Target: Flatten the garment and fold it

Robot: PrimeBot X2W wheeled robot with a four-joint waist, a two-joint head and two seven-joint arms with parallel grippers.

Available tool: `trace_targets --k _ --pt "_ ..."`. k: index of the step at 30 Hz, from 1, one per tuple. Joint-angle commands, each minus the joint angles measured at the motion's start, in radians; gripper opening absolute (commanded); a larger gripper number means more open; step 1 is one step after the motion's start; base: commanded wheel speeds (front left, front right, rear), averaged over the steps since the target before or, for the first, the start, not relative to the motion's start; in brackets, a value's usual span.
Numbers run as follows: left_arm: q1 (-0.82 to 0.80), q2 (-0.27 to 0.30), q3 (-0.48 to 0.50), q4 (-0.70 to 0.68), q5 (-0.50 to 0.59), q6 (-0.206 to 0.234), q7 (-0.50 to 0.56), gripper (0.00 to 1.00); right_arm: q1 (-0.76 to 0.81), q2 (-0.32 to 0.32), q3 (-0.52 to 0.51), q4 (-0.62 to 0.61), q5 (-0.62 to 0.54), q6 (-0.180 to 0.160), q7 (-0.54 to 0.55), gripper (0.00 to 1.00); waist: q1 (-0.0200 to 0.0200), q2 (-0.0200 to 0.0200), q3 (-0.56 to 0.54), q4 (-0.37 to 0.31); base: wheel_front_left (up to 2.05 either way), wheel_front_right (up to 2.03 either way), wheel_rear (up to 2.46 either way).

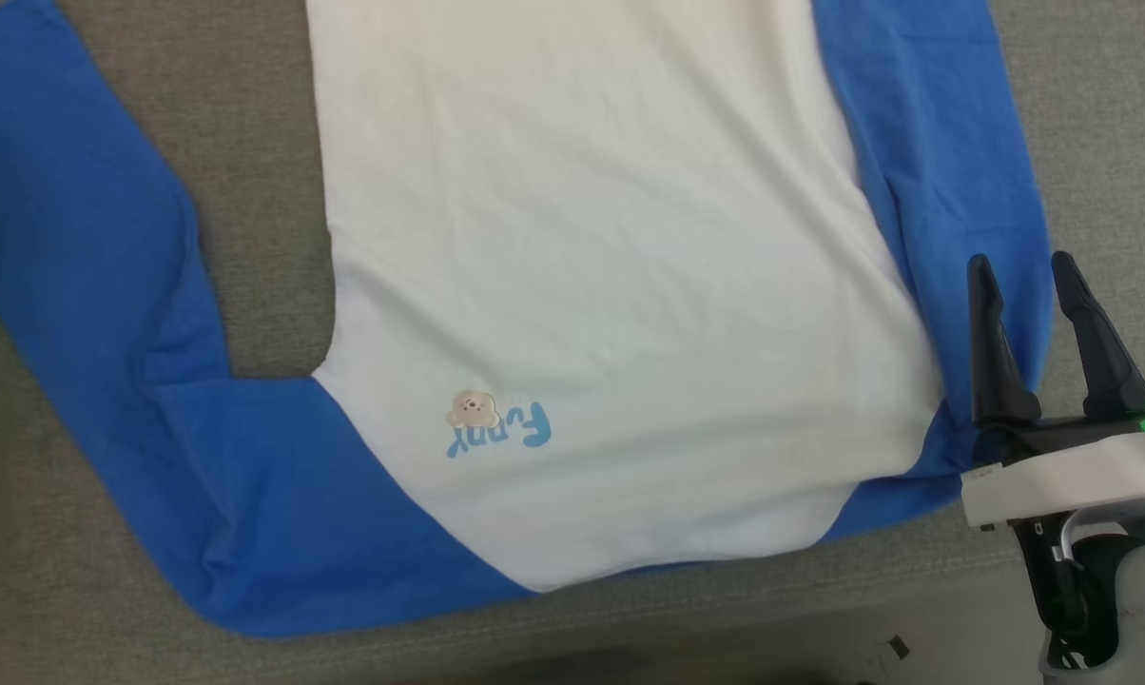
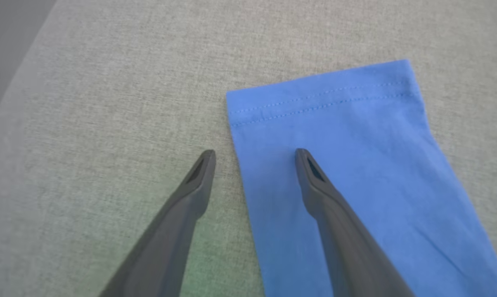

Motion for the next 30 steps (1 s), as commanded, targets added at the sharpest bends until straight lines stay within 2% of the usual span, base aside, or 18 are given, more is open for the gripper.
trace_targets --k 1,9,10,11,12,17,22,26,30 --pt "-0.018 0.006 0.003 -0.006 -0.008 0.008 0.009 1.0 -0.02 -0.001 0.004 0.003 0.008 -0.002 -0.008 1.0 -0.0001 0.0 0.023 -0.018 0.0 0.0 0.0" --pt "-0.021 0.029 0.001 -0.016 0.0 0.045 0.047 1.0 -0.034 -0.001 0.012 0.008 0.01 -0.002 -0.015 1.0 -0.0001 0.0 0.047 -0.032 0.0 0.0 0.0" --pt "-0.021 0.032 0.0 -0.016 0.004 0.049 0.047 0.71 -0.035 -0.001 0.011 0.009 0.01 -0.002 -0.015 1.0 -0.0001 0.0 0.049 -0.033 0.0 0.0 0.0" --pt "-0.022 0.036 0.0 -0.016 0.009 0.056 0.046 0.31 -0.037 -0.001 0.01 0.009 0.01 -0.002 -0.015 1.0 -0.0001 0.0 0.05 -0.034 0.0 0.0 0.0" --pt "-0.022 0.039 -0.002 -0.016 0.013 0.057 0.044 0.0 -0.038 -0.001 0.01 0.01 0.011 -0.002 -0.016 1.0 -0.0001 0.0 0.051 -0.035 0.0 0.0 0.0" --pt "-0.026 0.041 0.009 -0.021 0.037 0.068 -0.055 0.0 -0.038 -0.001 0.004 0.019 0.017 -0.002 -0.019 1.0 -0.0001 0.0 0.037 -0.023 0.0 0.0 0.0" --pt "-0.027 0.019 0.01 -0.059 0.048 0.047 -0.175 0.0 -0.032 -0.001 -0.013 0.027 0.013 -0.002 -0.018 1.0 -0.0001 0.0 -0.017 0.013 0.0 0.0 0.0" --pt "-0.017 -0.023 -0.004 -0.14 0.051 0.028 -0.257 0.0 -0.016 -0.001 -0.025 0.034 0.01 -0.002 -0.005 1.0 -0.0001 0.0 -0.089 0.049 0.0 0.0 0.0" --pt "0.009 -0.089 -0.054 -0.287 0.057 0.028 -0.282 0.0 0.011 -0.001 -0.039 0.037 0.008 -0.002 0.009 1.0 -0.0001 0.0 -0.173 0.077 0.0 0.0 0.0"
